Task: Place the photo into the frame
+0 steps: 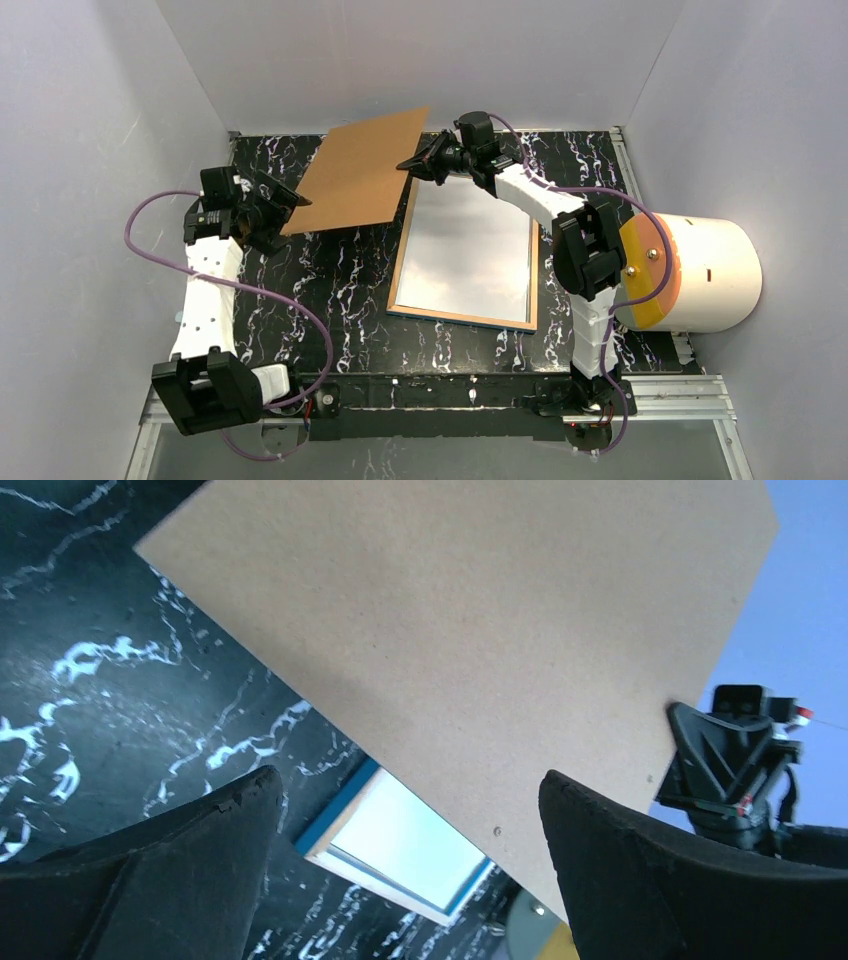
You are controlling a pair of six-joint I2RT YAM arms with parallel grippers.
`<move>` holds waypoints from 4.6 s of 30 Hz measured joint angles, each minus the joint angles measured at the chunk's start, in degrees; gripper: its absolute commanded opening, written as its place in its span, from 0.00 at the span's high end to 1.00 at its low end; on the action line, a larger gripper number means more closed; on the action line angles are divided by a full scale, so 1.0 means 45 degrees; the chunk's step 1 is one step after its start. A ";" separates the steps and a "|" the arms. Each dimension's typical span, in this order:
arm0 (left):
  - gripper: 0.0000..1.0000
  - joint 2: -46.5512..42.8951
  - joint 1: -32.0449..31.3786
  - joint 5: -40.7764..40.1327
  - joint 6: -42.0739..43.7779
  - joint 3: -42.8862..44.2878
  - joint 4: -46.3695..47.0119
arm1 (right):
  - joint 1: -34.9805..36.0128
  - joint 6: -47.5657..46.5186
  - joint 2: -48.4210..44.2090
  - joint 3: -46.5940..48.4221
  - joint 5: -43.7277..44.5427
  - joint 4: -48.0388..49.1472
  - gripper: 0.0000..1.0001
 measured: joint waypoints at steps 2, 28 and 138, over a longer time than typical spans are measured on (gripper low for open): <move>0.02 -0.0214 0.0000 0.0233 -0.0384 -0.0068 -0.0068 | -0.0005 0.0228 0.0005 0.0000 -0.0136 0.0039 0.99; 0.73 -0.2079 0.0000 0.0126 -0.5620 -0.3157 0.4007 | 0.0126 0.3555 0.0136 -0.0311 -0.0923 0.0335 0.99; 1.00 0.0355 -0.0063 0.0024 -0.7766 0.0092 0.3109 | 0.2511 -2.7127 -0.2161 -0.4770 0.1972 0.5935 0.99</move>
